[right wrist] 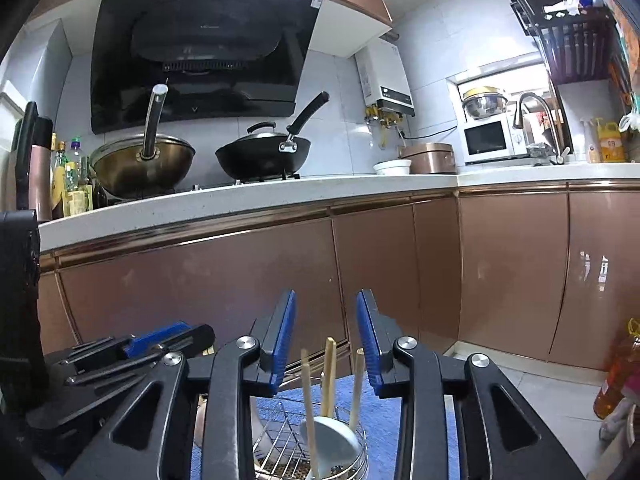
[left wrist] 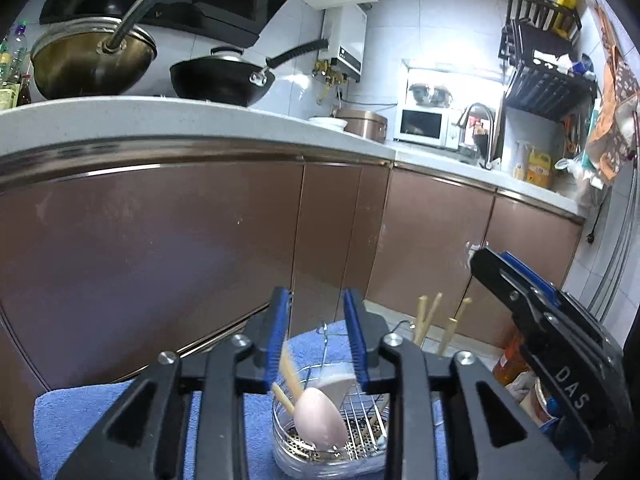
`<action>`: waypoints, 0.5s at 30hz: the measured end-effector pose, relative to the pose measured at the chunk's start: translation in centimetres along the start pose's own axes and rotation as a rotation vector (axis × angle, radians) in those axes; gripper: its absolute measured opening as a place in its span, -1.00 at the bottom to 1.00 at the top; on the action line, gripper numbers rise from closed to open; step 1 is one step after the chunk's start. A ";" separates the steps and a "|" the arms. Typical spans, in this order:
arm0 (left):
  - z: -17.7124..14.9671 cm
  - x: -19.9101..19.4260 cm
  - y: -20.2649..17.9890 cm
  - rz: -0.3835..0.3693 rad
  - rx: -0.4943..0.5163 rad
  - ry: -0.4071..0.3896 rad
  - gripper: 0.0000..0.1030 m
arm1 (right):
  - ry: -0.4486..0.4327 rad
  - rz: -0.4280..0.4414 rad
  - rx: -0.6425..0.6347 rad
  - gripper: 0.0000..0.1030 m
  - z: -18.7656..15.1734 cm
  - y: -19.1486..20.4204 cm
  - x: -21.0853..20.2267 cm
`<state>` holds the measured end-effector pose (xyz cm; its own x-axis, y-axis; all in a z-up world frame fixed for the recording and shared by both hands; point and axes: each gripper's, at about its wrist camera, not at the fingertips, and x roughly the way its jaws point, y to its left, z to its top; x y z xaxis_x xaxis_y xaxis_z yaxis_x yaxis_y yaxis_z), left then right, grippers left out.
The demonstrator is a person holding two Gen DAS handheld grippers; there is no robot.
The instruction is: Organize utensils
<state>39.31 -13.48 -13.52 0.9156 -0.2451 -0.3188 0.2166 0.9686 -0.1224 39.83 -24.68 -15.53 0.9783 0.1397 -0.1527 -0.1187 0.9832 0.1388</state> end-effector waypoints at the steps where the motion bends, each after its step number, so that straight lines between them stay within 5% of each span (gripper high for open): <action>1: 0.3 -0.7 0.1 0.006 0.000 -0.004 -0.41 | 0.000 -0.002 0.002 -0.33 0.4 0.1 -0.5; 6: 1.2 -4.5 0.4 0.034 0.011 -0.025 -0.07 | -0.003 -0.018 -0.014 -0.20 1.7 0.9 -3.3; 15: 2.2 -13.8 -0.1 0.155 0.064 -0.096 0.31 | 0.019 -0.071 -0.045 0.46 3.3 2.4 -10.4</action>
<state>27.44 -10.14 -7.02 0.9672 -0.0903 -0.2376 0.0887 0.9959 -0.0177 29.96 -24.14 -10.41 0.9813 0.0710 -0.1790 -0.0568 0.9949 0.0833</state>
